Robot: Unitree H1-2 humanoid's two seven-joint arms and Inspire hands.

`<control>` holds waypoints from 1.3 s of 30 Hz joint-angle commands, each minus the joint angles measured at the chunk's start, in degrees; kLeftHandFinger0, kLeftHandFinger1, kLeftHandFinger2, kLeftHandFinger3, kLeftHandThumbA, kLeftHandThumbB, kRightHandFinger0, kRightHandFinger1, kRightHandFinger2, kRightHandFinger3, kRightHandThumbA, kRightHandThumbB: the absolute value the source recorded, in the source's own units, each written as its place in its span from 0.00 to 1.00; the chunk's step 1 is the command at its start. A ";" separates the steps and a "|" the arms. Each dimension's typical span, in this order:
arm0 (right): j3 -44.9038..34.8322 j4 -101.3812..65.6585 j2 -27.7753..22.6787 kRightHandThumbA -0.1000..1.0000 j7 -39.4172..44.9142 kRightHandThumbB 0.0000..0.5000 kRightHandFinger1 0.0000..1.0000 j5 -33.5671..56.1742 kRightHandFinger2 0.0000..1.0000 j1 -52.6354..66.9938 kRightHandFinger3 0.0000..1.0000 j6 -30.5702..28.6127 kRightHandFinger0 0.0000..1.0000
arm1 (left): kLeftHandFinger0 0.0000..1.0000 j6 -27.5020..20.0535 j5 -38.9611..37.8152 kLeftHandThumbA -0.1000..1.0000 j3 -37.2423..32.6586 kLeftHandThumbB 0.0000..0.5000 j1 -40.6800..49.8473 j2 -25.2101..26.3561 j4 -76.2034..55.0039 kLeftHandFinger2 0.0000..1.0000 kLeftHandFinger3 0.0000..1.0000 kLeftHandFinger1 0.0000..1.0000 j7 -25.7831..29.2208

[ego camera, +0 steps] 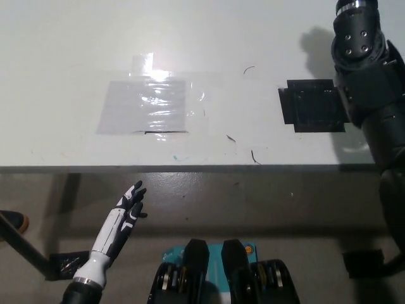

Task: The robot uses it right hand to pick up an extended orange duster kept in the middle of the desk and presses its handle against the desk to collapse it

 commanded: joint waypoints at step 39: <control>-0.35 -0.24 2.83 0.00 -13.54 0.21 0.00 10.18 0.20 2.23 0.22 -5.91 0.00 | 0.66 -2.31 1.41 1.00 -1.19 1.00 0.70 1.19 -2.27 0.68 1.00 0.73 1.96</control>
